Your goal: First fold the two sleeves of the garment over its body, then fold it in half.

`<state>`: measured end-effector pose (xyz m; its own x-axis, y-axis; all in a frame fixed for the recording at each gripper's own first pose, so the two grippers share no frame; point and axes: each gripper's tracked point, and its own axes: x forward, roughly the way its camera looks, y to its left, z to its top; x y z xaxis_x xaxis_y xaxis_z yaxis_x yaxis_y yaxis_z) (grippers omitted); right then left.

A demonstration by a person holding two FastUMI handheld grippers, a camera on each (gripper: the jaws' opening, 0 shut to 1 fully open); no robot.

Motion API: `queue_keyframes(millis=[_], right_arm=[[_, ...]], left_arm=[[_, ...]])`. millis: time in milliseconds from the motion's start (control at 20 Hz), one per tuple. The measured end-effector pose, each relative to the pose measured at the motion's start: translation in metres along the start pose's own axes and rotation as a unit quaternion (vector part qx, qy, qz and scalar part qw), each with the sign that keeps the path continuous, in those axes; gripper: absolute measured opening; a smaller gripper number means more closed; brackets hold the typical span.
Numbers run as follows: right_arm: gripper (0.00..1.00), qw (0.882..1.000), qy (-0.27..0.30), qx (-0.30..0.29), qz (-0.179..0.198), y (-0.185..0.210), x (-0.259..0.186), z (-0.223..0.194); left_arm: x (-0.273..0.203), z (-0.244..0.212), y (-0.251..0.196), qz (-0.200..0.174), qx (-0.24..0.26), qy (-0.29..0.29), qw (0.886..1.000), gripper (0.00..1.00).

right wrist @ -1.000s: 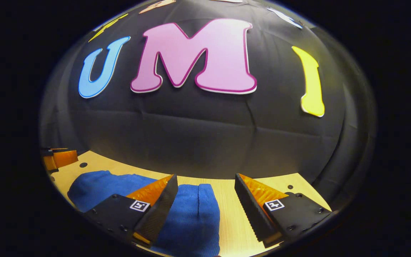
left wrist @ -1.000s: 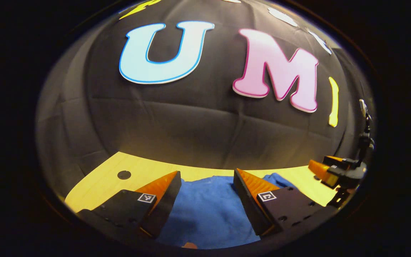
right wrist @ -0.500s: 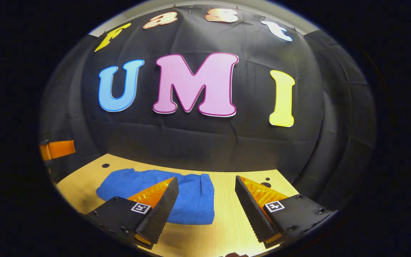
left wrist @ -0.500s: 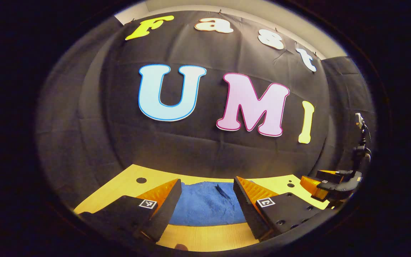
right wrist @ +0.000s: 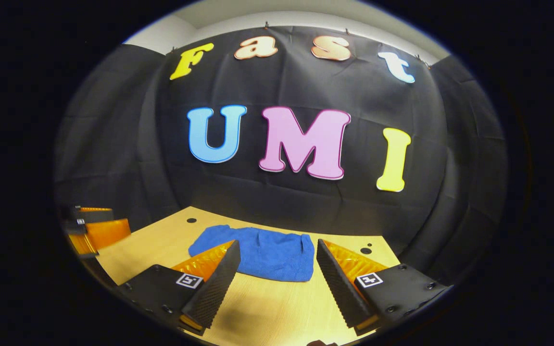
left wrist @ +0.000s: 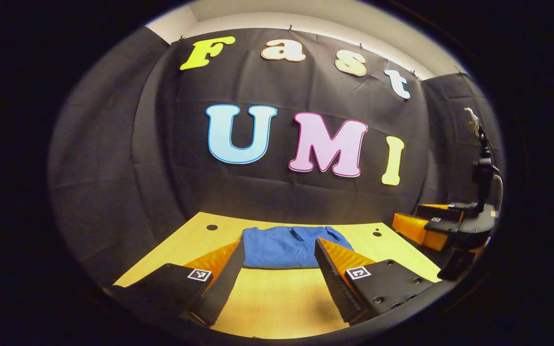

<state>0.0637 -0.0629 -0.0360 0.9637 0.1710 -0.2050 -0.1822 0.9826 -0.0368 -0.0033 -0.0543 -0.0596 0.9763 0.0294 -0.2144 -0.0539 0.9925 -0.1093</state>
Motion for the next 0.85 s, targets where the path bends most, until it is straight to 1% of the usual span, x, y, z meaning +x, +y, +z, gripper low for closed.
queue_keyframes(millis=[150,200,250,300,350,400,450,500,550,650,700,750,850], right_arm=[[0.99,1.0,-0.013,0.006,-0.01,0.0,-0.023,0.002],[0.96,1.0,-0.01,0.013,-0.01,0.001,-0.03,0.0],[0.99,1.0,-0.004,0.02,-0.008,0.004,-0.035,-0.003],[0.99,1.0,-0.001,0.026,-0.007,0.008,-0.039,-0.006],[0.96,1.0,0.0,0.027,-0.007,0.009,-0.043,-0.006],[0.96,1.0,-0.003,0.021,-0.006,0.011,-0.045,-0.006],[0.96,1.0,-0.005,0.013,-0.007,0.012,-0.045,-0.005],[0.96,1.0,-0.004,0.008,-0.009,0.01,-0.044,-0.006],[1.0,1.0,-0.003,0.01,-0.011,0.01,-0.045,-0.005],[0.99,1.0,-0.011,0.024,-0.01,0.015,-0.046,0.0],[0.96,0.999,-0.013,0.027,-0.011,0.015,-0.048,0.0],[0.96,1.0,-0.012,0.024,-0.011,0.015,-0.049,0.0],[0.96,1.0,-0.011,0.015,-0.013,0.015,-0.05,-0.002]], left_arm=[[-0.018,0.007,-0.003,0.006,-0.004,-0.022,1.0,0.84],[-0.02,0.012,-0.002,0.011,-0.006,-0.033,0.999,0.84],[-0.023,0.017,0.0,0.015,-0.001,-0.043,0.999,0.84],[-0.025,0.022,0.005,0.023,0.013,-0.054,0.998,0.86],[-0.029,0.028,0.009,0.028,0.03,-0.066,0.997,0.84],[-0.03,0.035,0.011,0.031,0.044,-0.079,0.995,0.82],[-0.032,0.042,0.01,0.03,0.05,-0.092,0.994,0.86],[-0.033,0.044,0.006,0.025,0.05,-0.101,0.993,0.85],[-0.033,0.046,0.004,0.021,0.049,-0.104,0.993,0.83],[-0.03,0.045,0.001,0.017,0.05,-0.104,0.993,0.86],[-0.03,0.047,0.0,0.017,0.05,-0.107,0.993,0.86],[-0.03,0.049,-0.001,0.015,0.05,-0.109,0.993,0.83],[-0.03,0.051,-0.003,0.013,0.046,-0.111,0.993,0.83]])
